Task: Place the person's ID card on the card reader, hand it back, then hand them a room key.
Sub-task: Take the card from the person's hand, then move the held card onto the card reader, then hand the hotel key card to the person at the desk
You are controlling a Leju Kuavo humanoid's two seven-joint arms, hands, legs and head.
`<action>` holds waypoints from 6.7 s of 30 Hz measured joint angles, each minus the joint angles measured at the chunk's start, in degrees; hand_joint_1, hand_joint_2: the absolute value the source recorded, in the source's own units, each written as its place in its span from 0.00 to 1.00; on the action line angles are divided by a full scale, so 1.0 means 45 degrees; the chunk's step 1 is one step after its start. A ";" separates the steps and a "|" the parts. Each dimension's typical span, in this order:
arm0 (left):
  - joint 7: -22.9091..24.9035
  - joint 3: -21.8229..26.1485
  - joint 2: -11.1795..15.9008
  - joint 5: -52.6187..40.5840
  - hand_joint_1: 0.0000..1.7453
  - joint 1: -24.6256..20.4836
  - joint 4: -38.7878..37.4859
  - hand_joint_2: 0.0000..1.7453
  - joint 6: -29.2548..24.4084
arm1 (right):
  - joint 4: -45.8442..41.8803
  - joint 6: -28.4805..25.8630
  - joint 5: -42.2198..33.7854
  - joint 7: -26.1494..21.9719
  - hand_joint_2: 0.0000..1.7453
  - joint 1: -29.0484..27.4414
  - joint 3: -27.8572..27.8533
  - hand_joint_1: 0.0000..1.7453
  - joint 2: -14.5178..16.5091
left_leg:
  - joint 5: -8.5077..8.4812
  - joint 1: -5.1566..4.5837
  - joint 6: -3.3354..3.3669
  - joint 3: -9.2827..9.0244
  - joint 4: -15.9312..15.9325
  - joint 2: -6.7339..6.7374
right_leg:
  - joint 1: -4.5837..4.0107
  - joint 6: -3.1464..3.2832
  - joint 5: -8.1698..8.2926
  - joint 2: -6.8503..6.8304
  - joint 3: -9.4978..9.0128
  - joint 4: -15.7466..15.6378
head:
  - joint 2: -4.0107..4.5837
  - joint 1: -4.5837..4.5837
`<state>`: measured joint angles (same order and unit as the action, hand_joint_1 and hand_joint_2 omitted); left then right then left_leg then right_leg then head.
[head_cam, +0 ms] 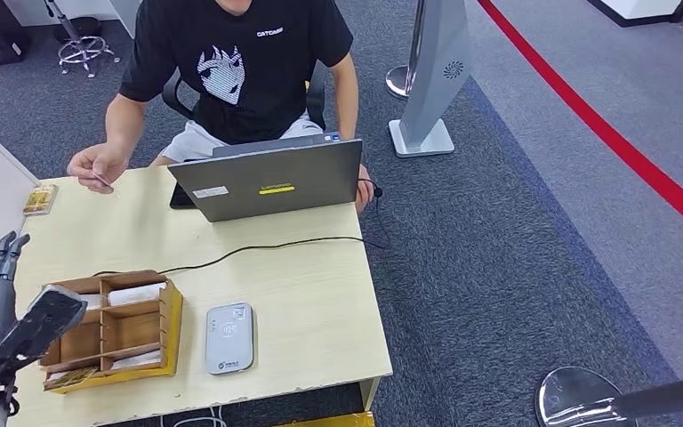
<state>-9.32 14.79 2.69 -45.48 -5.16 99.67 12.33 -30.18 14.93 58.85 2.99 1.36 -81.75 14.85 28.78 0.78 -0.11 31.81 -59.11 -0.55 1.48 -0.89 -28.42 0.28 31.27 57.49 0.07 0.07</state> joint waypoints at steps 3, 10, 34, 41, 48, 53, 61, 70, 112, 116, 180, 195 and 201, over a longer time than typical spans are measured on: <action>0.0237 -0.0742 0.0403 -0.0996 0.00 -0.0451 -0.0120 1.00 -0.0281 | 0.0168 -0.0036 0.0279 0.0019 1.00 0.0024 0.0024 0.00 -0.0130 | -0.0002 0.0000 0.0002 0.0001 0.0000 0.0001 | 0.0000 0.0002 0.0002 0.0002 0.0000 0.0001 | 0.0000 0.0000; 0.0845 -0.2446 0.1246 -0.3342 0.00 -0.1591 -0.0294 1.00 -0.0886 | 0.0625 -0.0227 0.0953 0.0100 1.00 0.0067 0.0107 0.00 -0.0457 | -0.0002 -0.0001 0.0002 0.0002 -0.0003 0.0003 | 0.0000 0.0002 0.0005 0.0008 0.0002 0.0001 | 0.0000 -0.0002; 0.1780 -0.5517 0.2821 -0.6718 1.00 -0.3110 -0.0380 1.00 -0.2181 | 0.1724 -0.0555 0.2286 0.0102 1.00 0.0146 0.0267 0.00 -0.1149 | -0.0002 0.0002 0.0002 0.0010 -0.0005 0.0008 | -0.0002 0.0002 0.0007 0.0013 0.0005 0.0003 | 0.0000 -0.0001; 0.1781 -0.5520 0.2881 -0.6726 1.00 -0.3062 -0.0380 1.00 -0.2222 | 0.1749 -0.0629 0.2307 0.0098 1.00 0.0148 0.0278 0.00 -0.1158 | -0.0002 0.0001 0.0002 0.0011 -0.0005 0.0007 | -0.0001 0.0002 0.0007 0.0013 0.0005 0.0003 | 0.0000 0.0000; 0.1588 -0.5523 0.2869 -0.6717 1.00 -0.2582 -0.0124 1.00 -0.2702 | 0.1792 -0.0671 0.2325 0.0088 1.00 0.0148 0.0296 0.00 -0.1173 | -0.0001 0.0000 0.0002 0.0011 -0.0005 0.0010 | -0.0001 0.0002 0.0006 0.0015 0.0005 0.0003 | 0.0000 0.0000; 0.1310 -0.5630 0.2669 -0.6633 1.00 -0.1577 0.0648 1.00 -0.3254 | 0.1792 -0.0685 0.2322 0.0083 1.00 0.0154 0.0296 0.00 -0.1171 | 0.0002 -0.0003 0.0005 0.0014 -0.0005 0.0009 | 0.0002 0.0000 0.0004 0.0014 0.0006 0.0002 | 0.0000 0.0000; 0.1026 -0.6910 0.1993 -0.6564 1.00 0.0710 0.1563 1.00 -0.4397 | 0.1788 -0.0738 0.2320 0.0050 1.00 0.0167 0.0290 0.00 -0.1094 | 0.0010 -0.0009 0.0006 0.0015 -0.0005 0.0009 | 0.0005 -0.0004 0.0000 0.0012 0.0007 -0.0001 | 0.0000 0.0000; 0.1083 -0.8071 0.0551 -0.6486 1.00 0.2436 0.1349 1.00 -0.4410 | 0.1744 -0.0731 0.2312 -0.0646 1.00 0.0258 0.0209 0.00 -0.1009 | 0.0010 -0.0009 0.0007 0.0017 -0.0005 0.0006 | 0.0005 -0.0005 0.0001 0.0003 0.0007 -0.0002 | 0.0000 0.0000; 0.0953 -0.7580 -0.0950 -0.6606 1.00 0.1243 -0.2630 1.00 -0.4372 | 0.0645 0.0367 -0.1847 -0.0605 1.00 0.1564 0.1259 0.00 0.0570 | -0.0032 -0.0001 -0.0003 0.0008 -0.0005 0.0013 | 0.0000 0.0002 0.0036 0.0010 0.0007 0.0001 | 0.0000 0.0002; 0.1046 -0.7859 -0.1047 -0.6573 1.00 0.0913 -0.3202 1.00 -0.4466 | -0.0196 0.0301 -0.4839 0.0440 1.00 0.1449 0.3307 0.00 0.0901 | -0.0041 -0.0005 0.0002 0.0014 -0.0006 0.0001 | 0.0003 0.0006 0.0041 -0.0002 0.0004 0.0001 | 0.0000 0.0000; 0.1591 -0.6060 -0.0278 -0.8629 1.00 0.4629 0.5208 1.00 -0.4386 | -0.5136 -0.4042 -0.7006 -0.7187 1.00 -0.2000 1.1043 0.00 0.0816 | -0.0006 0.0007 0.0027 0.0058 0.0004 -0.0074 | -0.0006 -0.0031 -0.0005 -0.0079 -0.0012 -0.0026 | 0.0000 -0.0007; 0.1185 -0.1701 0.3201 -0.8175 1.00 0.0980 0.4633 1.00 -0.1912 | -0.0325 -0.3750 -0.6655 -0.9195 1.00 0.0811 0.9474 0.00 0.0358 | -0.0070 0.0026 -0.0010 0.0050 0.0004 -0.0058 | -0.0022 -0.0001 0.0050 -0.0066 0.0003 -0.0016 | 0.0000 0.0015; 0.1303 -0.1588 0.3580 -0.8196 1.00 -0.0199 0.3976 1.00 -0.1501 | 0.0635 -0.4239 -0.6612 -0.9550 1.00 0.1299 0.9367 0.00 0.0155 | -0.0070 0.0019 -0.0012 0.0053 0.0001 -0.0053 | -0.0017 0.0000 0.0055 -0.0046 0.0010 -0.0018 | 0.0000 0.0013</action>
<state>-3.46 7.65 18.80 -82.36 -6.06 117.56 5.57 -27.33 -4.14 29.09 -39.98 7.20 -39.59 15.55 28.46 0.87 -0.16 32.04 -59.10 -0.78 1.40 -0.89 -28.17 0.07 31.32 57.40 0.07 0.13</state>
